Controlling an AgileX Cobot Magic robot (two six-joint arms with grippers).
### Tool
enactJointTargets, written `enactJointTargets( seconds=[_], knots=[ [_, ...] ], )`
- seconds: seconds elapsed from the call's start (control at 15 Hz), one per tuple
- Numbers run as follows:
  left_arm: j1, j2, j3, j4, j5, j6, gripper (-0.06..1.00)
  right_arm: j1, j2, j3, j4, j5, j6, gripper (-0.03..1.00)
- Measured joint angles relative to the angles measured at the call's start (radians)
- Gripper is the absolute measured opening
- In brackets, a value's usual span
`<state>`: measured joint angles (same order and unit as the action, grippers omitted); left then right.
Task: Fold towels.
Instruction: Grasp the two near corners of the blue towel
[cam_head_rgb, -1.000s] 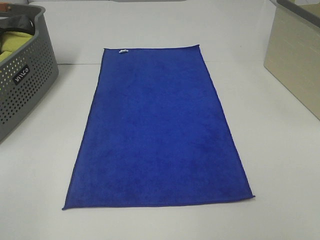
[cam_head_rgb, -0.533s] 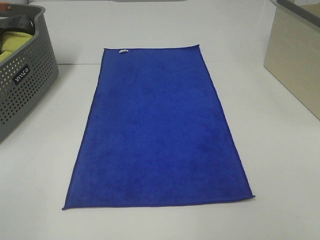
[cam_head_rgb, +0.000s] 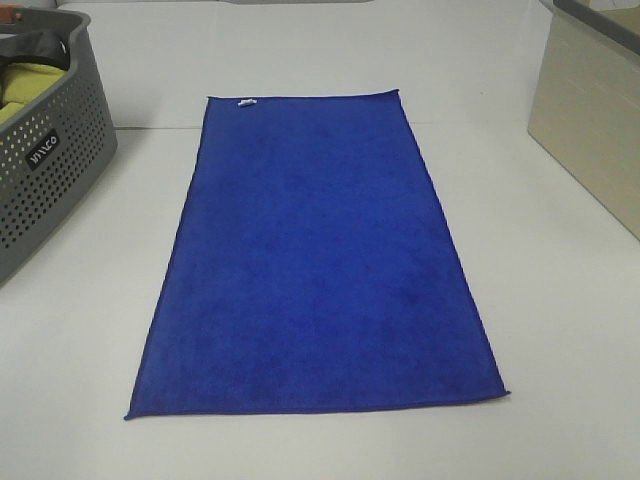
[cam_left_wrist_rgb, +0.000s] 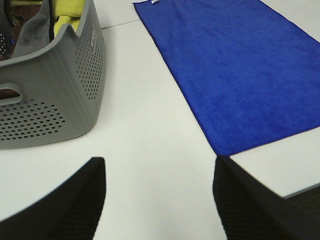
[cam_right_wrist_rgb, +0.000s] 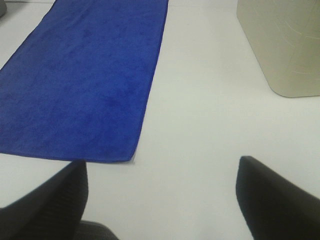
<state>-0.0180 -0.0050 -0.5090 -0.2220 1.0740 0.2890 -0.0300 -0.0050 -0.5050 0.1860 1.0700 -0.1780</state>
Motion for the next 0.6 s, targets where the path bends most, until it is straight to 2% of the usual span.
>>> enactJointTargets(
  seconds=[0.33,0.6],
  knots=[
    [0.000,0.000,0.000,-0.001,0.000,0.000,0.60,0.000,0.000,0.000,0.000,0.000,0.000,0.77],
    [0.000,0.000,0.000,-0.048,0.000,0.000,0.60,0.000,0.000,0.000,0.000,0.000,0.000,0.77]
  ],
)
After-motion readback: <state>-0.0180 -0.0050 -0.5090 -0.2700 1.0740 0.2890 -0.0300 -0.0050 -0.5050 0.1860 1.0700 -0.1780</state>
